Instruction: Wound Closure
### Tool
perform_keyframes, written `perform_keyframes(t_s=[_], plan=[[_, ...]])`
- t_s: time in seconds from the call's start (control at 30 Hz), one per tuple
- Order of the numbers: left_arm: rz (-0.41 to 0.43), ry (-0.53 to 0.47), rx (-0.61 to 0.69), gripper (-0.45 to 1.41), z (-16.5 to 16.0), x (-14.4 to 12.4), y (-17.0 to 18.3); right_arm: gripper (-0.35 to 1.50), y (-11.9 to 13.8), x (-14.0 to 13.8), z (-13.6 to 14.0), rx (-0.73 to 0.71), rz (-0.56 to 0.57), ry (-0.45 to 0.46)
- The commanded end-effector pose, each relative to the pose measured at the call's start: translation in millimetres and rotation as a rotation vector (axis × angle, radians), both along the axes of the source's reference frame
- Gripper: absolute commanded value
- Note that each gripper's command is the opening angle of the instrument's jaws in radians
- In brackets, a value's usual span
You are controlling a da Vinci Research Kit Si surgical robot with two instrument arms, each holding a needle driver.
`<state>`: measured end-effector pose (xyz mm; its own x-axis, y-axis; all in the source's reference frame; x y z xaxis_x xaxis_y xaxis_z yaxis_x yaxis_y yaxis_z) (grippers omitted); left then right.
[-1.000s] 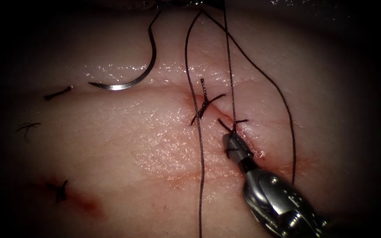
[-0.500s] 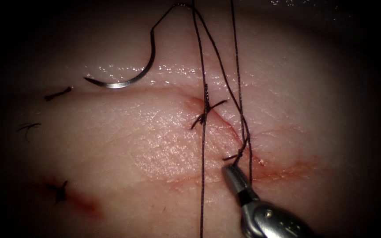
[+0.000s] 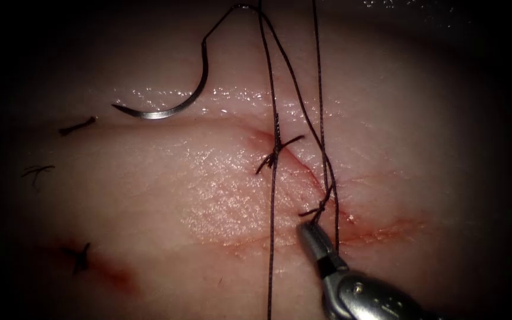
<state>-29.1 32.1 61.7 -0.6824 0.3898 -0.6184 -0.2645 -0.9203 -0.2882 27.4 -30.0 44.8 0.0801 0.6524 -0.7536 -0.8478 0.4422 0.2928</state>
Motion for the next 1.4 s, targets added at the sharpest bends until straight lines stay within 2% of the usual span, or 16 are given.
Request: perform_keyframes(t_s=[0.03, 0.2, 0.33, 0.4, 0.47, 0.5, 0.53, 0.73, 1.0, 1.4], plan=[[-0.001, 0.000, -0.002, -0.45, 0.5, -0.7, 0.3, -0.35, 0.5, 0.6, 0.1, -0.030, -0.035, -0.037], [0.003, -0.014, -0.003, -0.45, 0.1, -1.6, -1.2, -0.35, 1.4, 0.6, -0.8, -0.132, -0.090, -0.116], [0.021, -0.062, 0.005, -0.45, -1.1, -2.8, -3.4, -0.35, 1.8, 1.1, -1.3, -0.225, -0.203, -0.246], [0.032, -0.093, 0.013, -0.45, -2.1, -3.2, -4.6, -0.35, 1.8, 1.7, -1.6, -0.300, -0.299, -0.317], [0.035, -0.100, 0.015, -0.45, -2.5, -3.3, -4.9, -0.35, 1.8, 1.9, -1.7, -0.323, -0.330, -0.335], [0.039, -0.111, 0.019, -0.45, -3.2, -3.5, -5.5, -0.35, 1.6, 2.7, -1.9, -0.398, -0.430, -0.369], [0.044, -0.113, 0.017, -0.45, -3.4, -3.6, -5.5, -0.35, 1.4, 3.1, -2.1, -0.435, -0.474, -0.392], [0.053, -0.125, 0.021, -0.45, -4.4, -3.4, -5.0, -0.35, 1.1, 4.9, -2.5, -0.526, -0.589, -0.427], [0.060, -0.133, 0.024, -0.45, -5.2, -3.2, -5.7, -0.35, 1.3, 5.3, -1.4, -0.508, -0.650, -0.419], [0.009, -0.152, -0.036, -0.45, -6.1, -3.3, -1.1, -0.35, 0.1, 4.9, 2.0, -0.425, -0.740, -0.487]])
